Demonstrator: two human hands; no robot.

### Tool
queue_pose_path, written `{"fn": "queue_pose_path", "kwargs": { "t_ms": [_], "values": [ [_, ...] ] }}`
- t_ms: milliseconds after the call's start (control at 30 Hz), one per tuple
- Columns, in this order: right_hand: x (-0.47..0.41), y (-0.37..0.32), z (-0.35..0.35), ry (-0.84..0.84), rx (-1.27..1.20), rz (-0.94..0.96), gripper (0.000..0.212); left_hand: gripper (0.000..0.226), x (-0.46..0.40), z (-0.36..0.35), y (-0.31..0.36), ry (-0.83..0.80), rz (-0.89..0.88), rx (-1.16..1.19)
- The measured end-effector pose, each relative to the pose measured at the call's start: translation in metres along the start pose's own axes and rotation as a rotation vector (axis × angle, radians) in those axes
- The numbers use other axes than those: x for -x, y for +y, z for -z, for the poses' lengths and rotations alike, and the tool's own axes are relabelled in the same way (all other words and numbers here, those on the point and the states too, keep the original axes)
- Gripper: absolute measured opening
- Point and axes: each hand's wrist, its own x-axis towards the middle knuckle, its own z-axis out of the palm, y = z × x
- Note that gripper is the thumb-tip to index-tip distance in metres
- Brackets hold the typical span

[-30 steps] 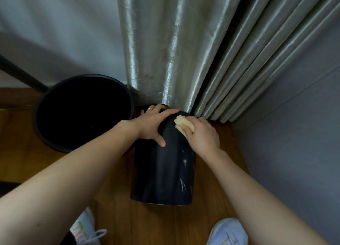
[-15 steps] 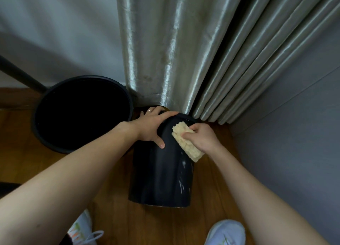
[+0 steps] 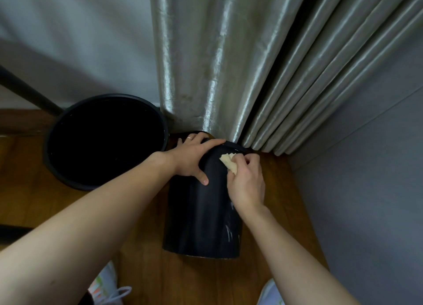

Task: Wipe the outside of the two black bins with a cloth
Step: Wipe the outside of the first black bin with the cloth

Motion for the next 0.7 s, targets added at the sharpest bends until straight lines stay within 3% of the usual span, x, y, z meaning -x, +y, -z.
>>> {"fn": "queue_pose_path", "kwargs": {
  "t_ms": [133,433,567,700],
  "values": [
    [0.008,0.002,-0.003,-0.049,-0.166,-0.012,0.03,0.122,0.001,-0.001,-0.004,0.004,-0.007,-0.003],
    [-0.003,0.01,0.007,-0.081,-0.107,0.096,0.024,0.123,0.002,0.0,-0.005,0.005,-0.013,0.006],
    [-0.017,0.014,0.009,0.016,-0.013,0.085,0.028,0.123,0.002,-0.001,-0.002,0.009,-0.014,-0.013],
    [-0.01,0.016,-0.004,0.024,-0.109,0.161,0.026,0.124,0.003,0.0,-0.007,-0.003,-0.012,0.004]
  ]
}}
